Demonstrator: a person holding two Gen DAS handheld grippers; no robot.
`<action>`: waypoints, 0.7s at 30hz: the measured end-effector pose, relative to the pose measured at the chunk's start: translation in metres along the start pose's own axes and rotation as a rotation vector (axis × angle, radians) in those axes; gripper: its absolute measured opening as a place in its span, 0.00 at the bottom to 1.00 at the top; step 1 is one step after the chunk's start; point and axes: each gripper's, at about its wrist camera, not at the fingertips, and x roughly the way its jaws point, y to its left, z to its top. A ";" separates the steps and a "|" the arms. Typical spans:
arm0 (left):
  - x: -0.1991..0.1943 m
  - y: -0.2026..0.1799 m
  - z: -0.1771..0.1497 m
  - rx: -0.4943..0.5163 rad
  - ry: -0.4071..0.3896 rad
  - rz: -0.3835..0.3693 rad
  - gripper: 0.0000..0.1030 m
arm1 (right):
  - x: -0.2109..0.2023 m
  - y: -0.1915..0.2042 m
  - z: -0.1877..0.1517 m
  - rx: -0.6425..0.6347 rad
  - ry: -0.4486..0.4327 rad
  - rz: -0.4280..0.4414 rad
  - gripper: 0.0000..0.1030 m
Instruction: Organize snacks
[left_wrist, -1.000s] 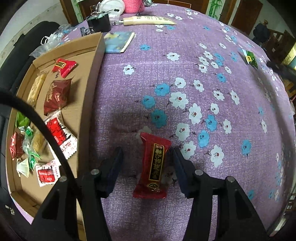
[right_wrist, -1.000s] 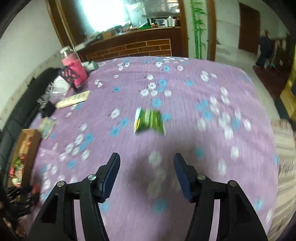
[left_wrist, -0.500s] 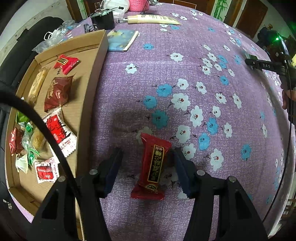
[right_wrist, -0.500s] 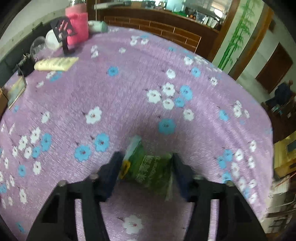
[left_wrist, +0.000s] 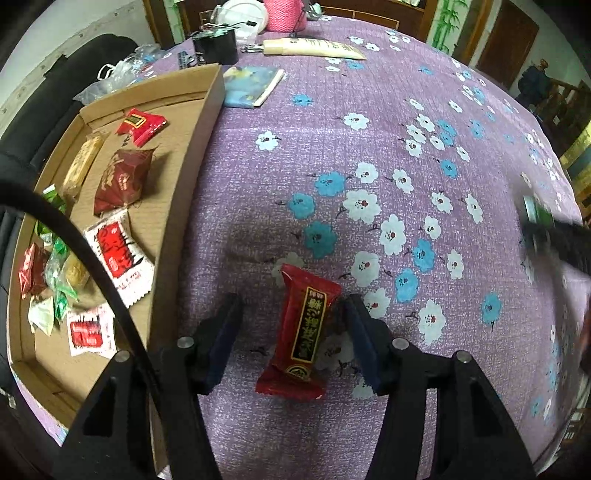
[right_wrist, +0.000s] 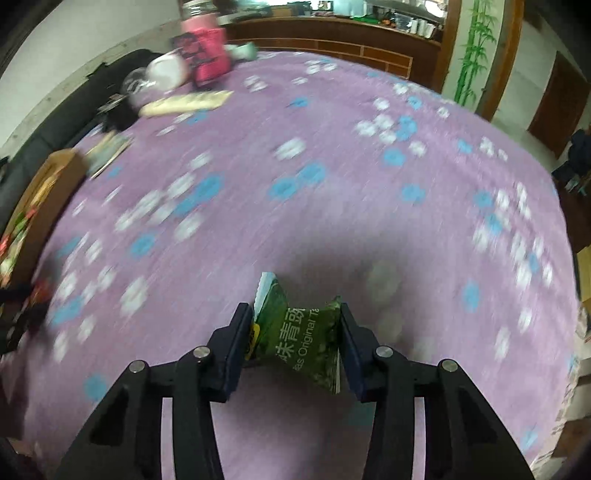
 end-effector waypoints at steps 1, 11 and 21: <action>-0.001 0.000 -0.002 -0.005 -0.007 0.004 0.56 | -0.005 0.006 -0.008 0.000 -0.002 0.007 0.44; -0.007 -0.006 -0.011 0.014 -0.060 0.001 0.30 | -0.041 0.041 -0.075 0.074 0.010 0.095 0.45; -0.009 -0.006 -0.016 0.014 -0.069 -0.001 0.28 | -0.043 0.049 -0.087 0.082 0.004 0.058 0.47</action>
